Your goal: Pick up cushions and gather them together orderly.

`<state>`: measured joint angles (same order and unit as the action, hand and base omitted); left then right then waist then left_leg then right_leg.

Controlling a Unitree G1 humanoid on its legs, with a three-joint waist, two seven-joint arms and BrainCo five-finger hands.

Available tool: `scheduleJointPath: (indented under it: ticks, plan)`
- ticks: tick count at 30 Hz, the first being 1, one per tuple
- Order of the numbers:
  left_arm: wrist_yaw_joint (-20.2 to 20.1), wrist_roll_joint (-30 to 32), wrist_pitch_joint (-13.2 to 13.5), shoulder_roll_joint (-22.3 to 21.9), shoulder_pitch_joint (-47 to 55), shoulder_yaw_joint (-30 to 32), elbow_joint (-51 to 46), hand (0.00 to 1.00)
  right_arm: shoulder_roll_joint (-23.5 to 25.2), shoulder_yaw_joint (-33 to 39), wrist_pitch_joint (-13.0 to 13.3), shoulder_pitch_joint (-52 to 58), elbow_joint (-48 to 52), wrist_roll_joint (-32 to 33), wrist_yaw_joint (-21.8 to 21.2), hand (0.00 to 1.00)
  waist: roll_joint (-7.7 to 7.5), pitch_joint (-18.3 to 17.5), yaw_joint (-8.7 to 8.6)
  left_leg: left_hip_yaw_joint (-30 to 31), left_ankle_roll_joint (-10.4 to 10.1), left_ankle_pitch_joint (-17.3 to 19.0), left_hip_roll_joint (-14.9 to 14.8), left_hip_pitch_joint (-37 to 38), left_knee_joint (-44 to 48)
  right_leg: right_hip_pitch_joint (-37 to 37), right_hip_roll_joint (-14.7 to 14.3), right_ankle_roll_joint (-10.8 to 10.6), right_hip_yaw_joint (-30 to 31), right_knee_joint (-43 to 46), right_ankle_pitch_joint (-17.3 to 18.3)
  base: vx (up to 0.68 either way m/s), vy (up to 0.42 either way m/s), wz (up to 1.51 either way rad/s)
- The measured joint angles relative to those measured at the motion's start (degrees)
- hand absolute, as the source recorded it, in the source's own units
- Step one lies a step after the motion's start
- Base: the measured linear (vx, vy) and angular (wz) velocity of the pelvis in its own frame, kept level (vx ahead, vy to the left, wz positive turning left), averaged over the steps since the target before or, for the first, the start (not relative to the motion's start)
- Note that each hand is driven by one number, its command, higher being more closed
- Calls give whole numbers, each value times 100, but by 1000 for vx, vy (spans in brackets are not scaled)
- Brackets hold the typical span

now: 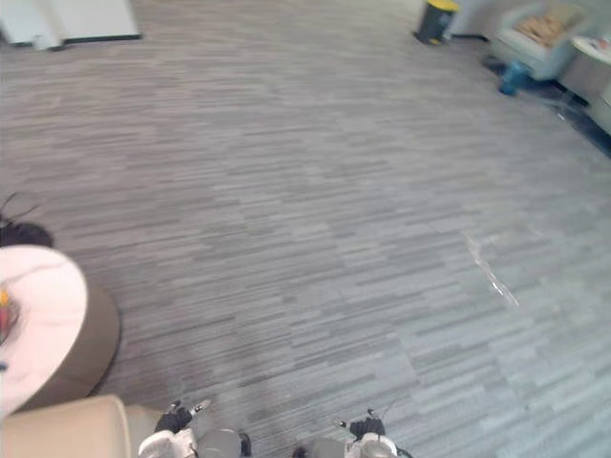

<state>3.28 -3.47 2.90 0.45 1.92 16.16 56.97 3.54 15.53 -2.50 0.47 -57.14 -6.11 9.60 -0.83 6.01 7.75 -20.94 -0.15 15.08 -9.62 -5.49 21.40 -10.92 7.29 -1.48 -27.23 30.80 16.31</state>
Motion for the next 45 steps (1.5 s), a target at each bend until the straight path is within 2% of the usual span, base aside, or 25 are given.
scheduleJointPath:
  ticks: [2, 4, 5, 8, 10, 11, 13, 15, 17, 18, 19, 21, 24, 26, 27, 29, 31, 33, 35, 36, 37, 39, 42, 43, 45]
  plan:
    - [-1, 0, -20, 103, -23, -190, 114, 0, -1, 0, 14, -122, -154, 0, 1, 0, 30, 30, 5, -81, -1, -1, -87, 229, -121, 44, 119, 31, -471, -529, -72, 123, -125, -160]
    - [-6, -1, -69, 313, -38, -394, 248, 0, -42, -1, 22, -171, -302, -2, 23, 0, -108, -3, -21, -206, -16, 8, 15, 481, -213, 114, 167, 220, -564, -1379, -810, 143, -230, -139]
    - [-4, 23, -74, 341, -123, -436, 298, 0, -154, 6, 34, -197, -328, 47, 39, 0, -41, 75, -112, -62, -111, 66, -28, 608, -190, 196, 41, 310, -403, -1359, -938, 115, -191, -87]
    - [-5, 181, -58, 340, -208, -432, 214, 0, -366, 69, 93, -228, -450, 160, 61, 0, 88, 202, -161, 229, -185, 109, -402, 387, 867, 235, -259, 380, -98, -1306, -551, 146, -254, -61]
    - [-34, 160, -68, 182, -218, -338, 143, 0, -448, 248, 81, -205, -340, 286, 182, 0, 309, 391, -146, 1051, 315, -18, -904, -554, 3120, 541, -679, 614, 53, -1209, -240, 233, -231, -50]
    - [-23, 171, -66, 176, -209, -329, 69, 0, -449, 244, 85, -204, -335, 307, 201, 0, 310, 417, -121, 1228, 231, 67, -869, -683, 3373, 599, -714, 675, 99, -1167, -171, 189, -69, -52]
    - [-13, 196, -59, 240, -168, -405, -146, 0, -369, 252, 84, -262, -383, 410, 232, 0, 176, 482, -88, 1460, -28, 335, -362, -1038, 3180, 855, -757, 720, 435, -1164, 27, 265, -101, -63]
    - [-10, 214, -32, 195, -131, -432, -237, 0, -361, 265, 85, -286, -448, 493, 235, 0, 142, 455, -46, 1527, -66, 348, 88, -1223, 2131, 984, -749, 705, 712, -1341, 37, 303, -33, -90]
    - [-11, 219, -23, 95, -125, -401, -299, 0, -346, 292, 78, -279, -425, 495, 255, 0, 176, 447, 11, 1674, -98, 142, 542, -1418, 839, 1096, -722, 627, 1065, -1489, 82, 396, 60, -103]
    - [-10, 210, 14, 46, -125, -341, -350, 0, -362, 301, 76, -249, -437, 493, 266, 0, 130, 445, 129, 1791, -183, -414, 748, -1443, 340, 1172, -676, 536, 1364, -1556, 135, 421, 78, -123]
    - [-12, 220, 54, 42, -78, -360, -350, 0, -309, 293, 73, -163, -435, 491, 266, 0, 48, 335, 254, 1859, -68, -851, 921, -1325, 89, 1257, -626, 426, 1657, -1660, 186, 461, 74, -109]
    - [-13, 225, 50, 41, -70, -357, -340, 0, -164, 294, 62, -97, -403, 459, 261, 0, -56, 232, 194, 1602, 89, -507, 922, -1297, 346, 1318, -517, 246, 1889, -1678, 191, 565, 69, -60]
    - [-2, 231, 12, 24, -74, -232, -296, 0, -9, 220, 35, 23, -120, 350, 189, 0, -182, 208, 270, 1218, 362, -251, 916, -874, 542, 1137, -344, 11, 2078, -607, 49, 507, 87, -54]
    - [-2, 232, -21, 58, -74, -411, -237, 0, 16, 202, 67, 102, 23, 323, 157, 0, -152, 231, 237, 1228, 431, -54, 898, -296, 420, 492, -204, -570, 2137, 1318, -610, 474, 44, -44]
    - [6, 234, -66, 57, -125, -485, -228, 0, -5, 202, 101, 118, 164, 320, 138, 0, -87, 275, 199, 1259, 443, 211, 833, 175, 261, -1, -123, -550, 2084, 2498, -653, 438, -2, -28]
    - [16, 234, -88, 72, -179, -479, -112, 0, -27, 206, 138, 101, 288, 314, 104, 0, -86, 286, 82, 1298, 362, 477, 715, 896, -148, -713, 190, -101, 1401, 3030, -350, 510, -65, -6]
    - [20, 234, -86, 68, -209, -473, -108, 0, -50, 219, 154, 50, 363, 270, 98, 0, -50, 319, 10, 1355, 220, 624, 578, 1224, -374, -997, 237, -14, 1003, 2600, -263, 348, -75, 4]
    - [21, 255, -85, 84, -220, -478, 19, 0, -121, 227, 171, -84, 230, 264, 82, 0, -61, 340, -95, 1338, 202, 635, 485, 1650, -749, -1223, 256, -10, 665, 1232, -335, 460, -144, 9]
    - [19, 339, -87, 98, -212, -554, 118, 0, -247, 227, 166, -189, 70, 260, 56, 0, -69, 345, -215, 1389, 201, 636, 482, 2003, -1050, -1293, 153, -24, 721, -439, -853, 579, -240, 28]
    - [22, 346, -86, 111, -184, -613, 119, 0, -330, 224, 163, -218, -33, 260, 49, 0, -84, 353, -257, 1475, 189, 643, 507, 2190, -1133, -1255, 88, 100, 847, -968, -1432, 722, -319, 33]
    - [28, 349, -82, 77, -185, -613, 137, 0, -465, 233, 140, -255, -155, 241, 43, 0, 85, 349, -308, 1731, 176, 634, 352, 2282, -1033, -1193, -89, 358, 886, -795, -1640, 624, -271, 21]
    - [18, 459, -84, 73, -163, -577, 218, 0, -534, 410, 123, -377, -271, 209, 48, 0, 286, 321, -308, 2038, -225, 382, 122, 2044, -289, -1156, -301, 511, 807, -415, -1198, 625, -297, -10]
    - [32, 497, -112, -16, -121, -233, 188, 0, -535, 386, 92, -358, -227, 234, 79, 0, 524, 465, -275, 2360, -105, -1060, -229, 760, 3102, -186, -875, 700, 804, -831, -720, 632, -242, -33]
    - [30, 495, -109, -10, -130, -248, 87, 0, -455, 336, 93, -359, -228, 239, 122, 0, 494, 524, -232, 2285, -164, -649, -320, 209, 4086, 301, -1041, 776, 897, -1089, -611, 620, -118, -32]
    - [15, 497, -80, 35, -168, -361, -211, 0, -309, 325, 92, -361, -234, 375, 170, 0, 249, 590, -123, 2122, -135, -156, -107, -555, 4367, 950, -1043, 792, 1050, -1531, -549, 563, -107, -27]
